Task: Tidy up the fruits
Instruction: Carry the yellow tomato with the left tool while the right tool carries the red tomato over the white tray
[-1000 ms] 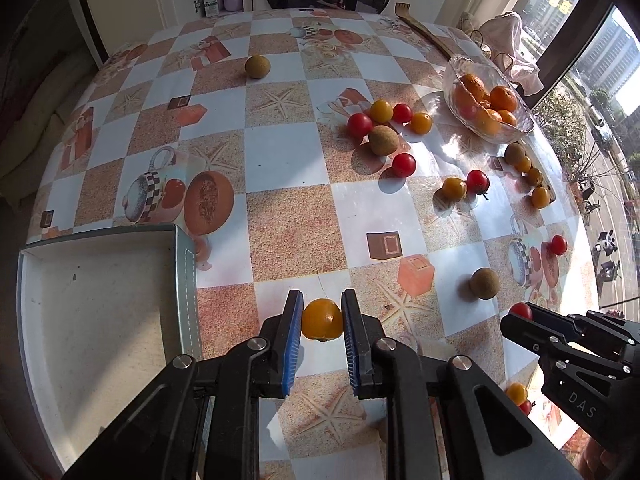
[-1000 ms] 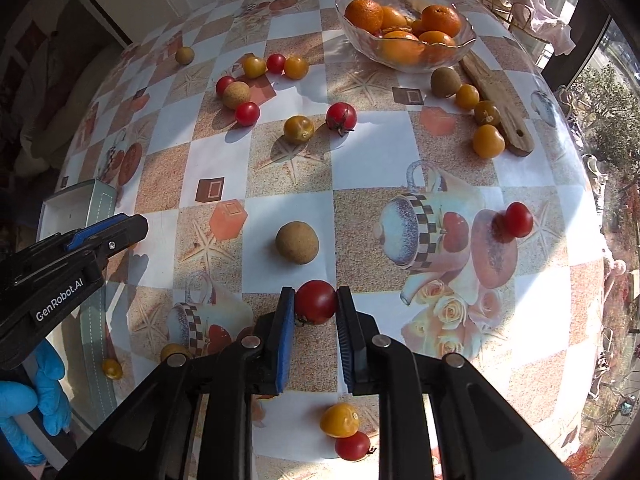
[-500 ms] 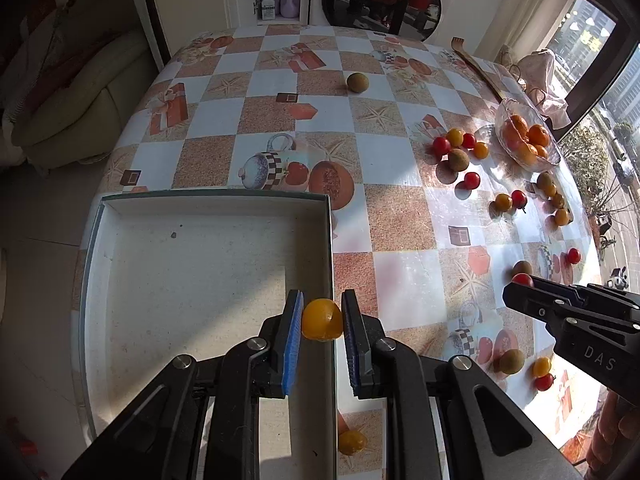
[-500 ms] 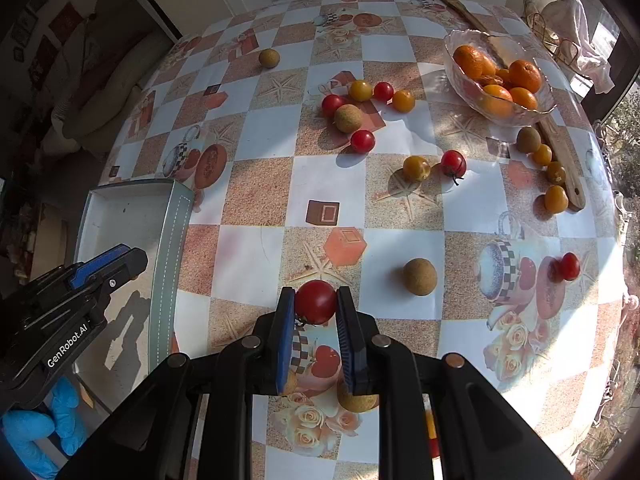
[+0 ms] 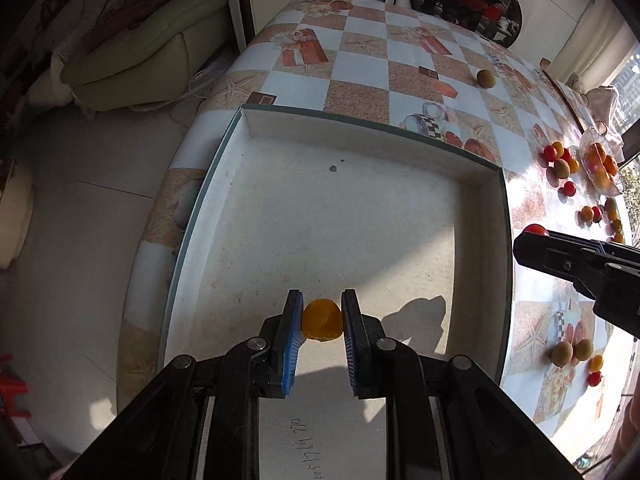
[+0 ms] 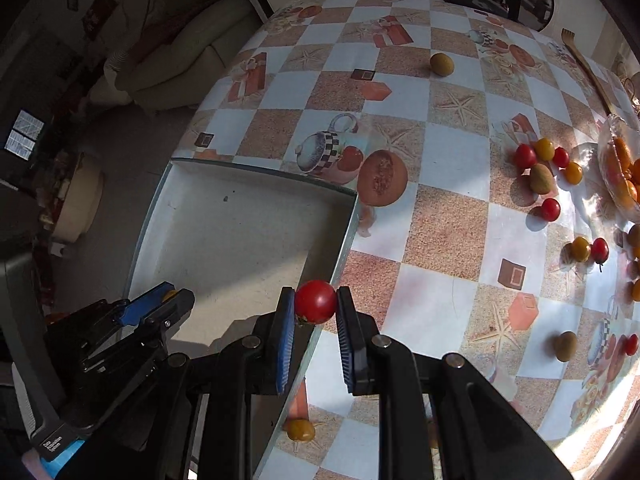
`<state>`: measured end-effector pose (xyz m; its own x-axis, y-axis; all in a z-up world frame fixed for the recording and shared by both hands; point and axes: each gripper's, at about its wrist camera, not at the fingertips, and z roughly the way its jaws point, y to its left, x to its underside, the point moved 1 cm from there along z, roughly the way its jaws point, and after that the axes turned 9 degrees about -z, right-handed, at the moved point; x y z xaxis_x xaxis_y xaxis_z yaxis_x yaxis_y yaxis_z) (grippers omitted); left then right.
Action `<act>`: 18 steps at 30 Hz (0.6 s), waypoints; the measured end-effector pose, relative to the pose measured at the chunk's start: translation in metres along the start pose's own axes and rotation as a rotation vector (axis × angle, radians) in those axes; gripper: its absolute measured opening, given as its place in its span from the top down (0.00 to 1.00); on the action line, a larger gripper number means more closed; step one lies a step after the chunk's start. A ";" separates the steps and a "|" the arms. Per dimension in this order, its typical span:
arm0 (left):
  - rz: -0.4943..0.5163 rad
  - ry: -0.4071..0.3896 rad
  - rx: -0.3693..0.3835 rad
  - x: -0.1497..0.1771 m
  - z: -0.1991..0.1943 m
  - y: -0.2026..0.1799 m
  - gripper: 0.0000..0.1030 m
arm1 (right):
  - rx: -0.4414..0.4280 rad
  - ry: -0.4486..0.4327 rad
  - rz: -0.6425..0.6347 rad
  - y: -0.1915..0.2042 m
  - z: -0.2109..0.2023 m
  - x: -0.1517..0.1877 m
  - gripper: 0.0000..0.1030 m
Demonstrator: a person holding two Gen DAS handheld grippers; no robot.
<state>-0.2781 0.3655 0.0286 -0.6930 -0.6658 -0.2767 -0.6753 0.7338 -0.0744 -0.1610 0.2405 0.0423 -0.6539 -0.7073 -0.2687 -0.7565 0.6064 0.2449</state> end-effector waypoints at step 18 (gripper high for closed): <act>0.068 0.013 -0.045 0.007 0.020 0.005 0.75 | 0.071 0.117 -0.074 0.025 0.067 -0.021 0.77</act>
<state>-0.2810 0.3671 0.0070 -0.7409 -0.6164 -0.2668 -0.6367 0.7710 -0.0130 -0.1672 0.2950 -0.0081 -0.5934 -0.7863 -0.1720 -0.8045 0.5720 0.1604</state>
